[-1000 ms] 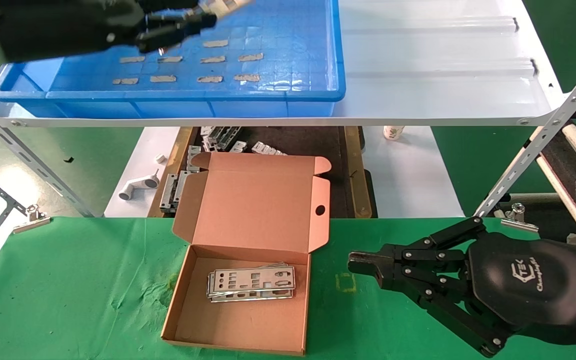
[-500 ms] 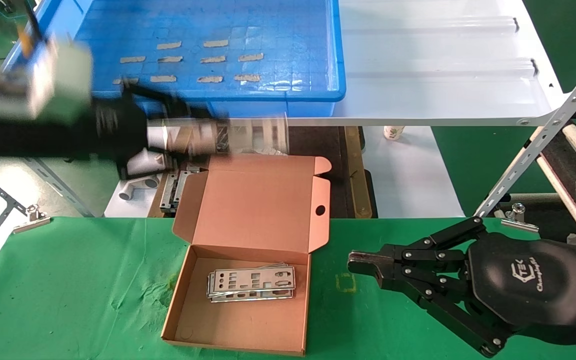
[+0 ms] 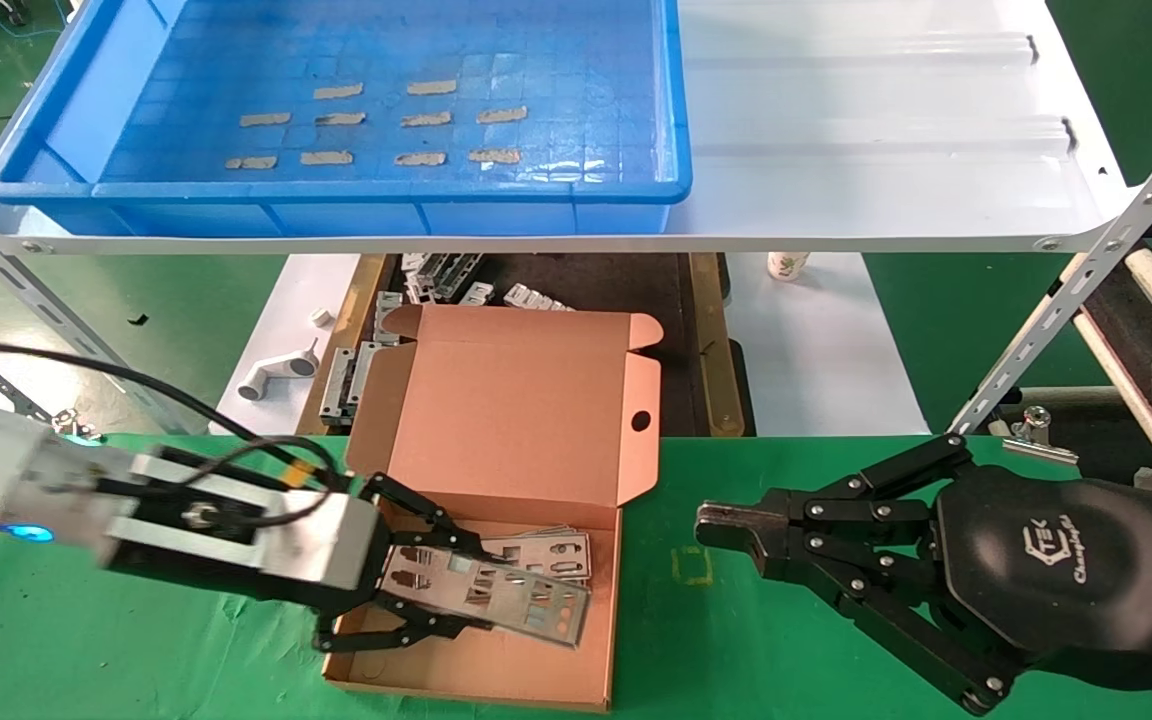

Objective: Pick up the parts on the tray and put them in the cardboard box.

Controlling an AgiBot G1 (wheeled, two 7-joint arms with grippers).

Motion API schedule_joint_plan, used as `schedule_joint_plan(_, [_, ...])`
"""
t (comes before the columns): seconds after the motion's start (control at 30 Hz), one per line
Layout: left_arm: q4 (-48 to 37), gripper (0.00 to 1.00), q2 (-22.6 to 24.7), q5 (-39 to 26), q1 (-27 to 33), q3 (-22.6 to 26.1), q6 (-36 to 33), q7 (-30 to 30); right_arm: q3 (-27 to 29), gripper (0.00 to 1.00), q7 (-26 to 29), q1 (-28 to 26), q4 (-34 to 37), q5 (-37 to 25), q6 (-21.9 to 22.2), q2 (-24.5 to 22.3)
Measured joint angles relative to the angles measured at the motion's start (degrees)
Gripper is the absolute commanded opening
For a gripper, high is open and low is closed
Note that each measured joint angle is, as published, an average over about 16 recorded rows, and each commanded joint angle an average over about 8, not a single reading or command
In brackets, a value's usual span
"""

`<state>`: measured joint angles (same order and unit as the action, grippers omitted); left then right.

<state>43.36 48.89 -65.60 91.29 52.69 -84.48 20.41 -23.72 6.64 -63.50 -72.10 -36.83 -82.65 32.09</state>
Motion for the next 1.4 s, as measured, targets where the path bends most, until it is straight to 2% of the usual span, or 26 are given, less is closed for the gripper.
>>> schedule_joint_plan(0.17, [-2.2, 0.01, 2.3, -2.3, -2.3, 1.3, 4.4, -0.2, 0.0, 0.00, 0.0, 0.0, 0.0, 0.0, 0.0, 0.0])
schedule_joint_plan(0.3, [-3.5, 0.13, 3.8, -3.4, -3.8, 1.8, 7.4, -0.6, 0.0, 0.00, 0.0, 0.0, 0.0, 0.0, 0.0, 0.0])
schedule_joint_plan(0.37, [-4.1, 0.27, 4.4, -3.8, -4.4, 2.0, 8.7, -0.8, 0.0, 0.00, 0.0, 0.0, 0.0, 0.0, 0.0, 0.0])
schedule_joint_plan(0.53, [-5.7, 0.78, 6.0, -4.2, -5.4, 2.1, 11.5, -0.9, 0.0, 0.00, 0.0, 0.0, 0.0, 0.0, 0.0, 0.0])
schedule_joint_plan(0.63, [-6.8, 0.97, 6.9, -4.3, -5.7, 2.0, 12.7, -0.8, 0.0, 0.00, 0.0, 0.0, 0.0, 0.0, 0.0, 0.0])
schedule_joint_plan(0.67, [-7.3, 1.00, 7.2, -4.3, -5.7, 2.0, 13.0, -0.7, 0.0, 0.00, 0.0, 0.0, 0.0, 0.0, 0.0, 0.0])
schedule_joint_plan(0.97, [-11.0, 1.00, 9.5, -3.9, -4.9, 1.7, 13.6, -0.4, 0.0, 0.00, 0.0, 0.0, 0.0, 0.0, 0.0, 0.0])
schedule_joint_plan(1.27, [-12.9, 1.00, 9.2, -1.8, -3.5, 0.6, 10.3, -1.4, 0.0, 0.00, 0.0, 0.0, 0.0, 0.0, 0.0, 0.0])
schedule_joint_plan(1.3, [-12.9, 1.00, 9.1, -1.5, -3.5, 0.4, 9.9, -1.7, 0.0, 0.04, 0.0, 0.0, 0.0, 0.0, 0.0, 0.0])
schedule_joint_plan(1.4, [-12.4, 1.00, 8.5, -0.4, -3.7, -0.6, 8.9, -2.6, 0.0, 0.42, 0.0, 0.0, 0.0, 0.0, 0.0, 0.0])
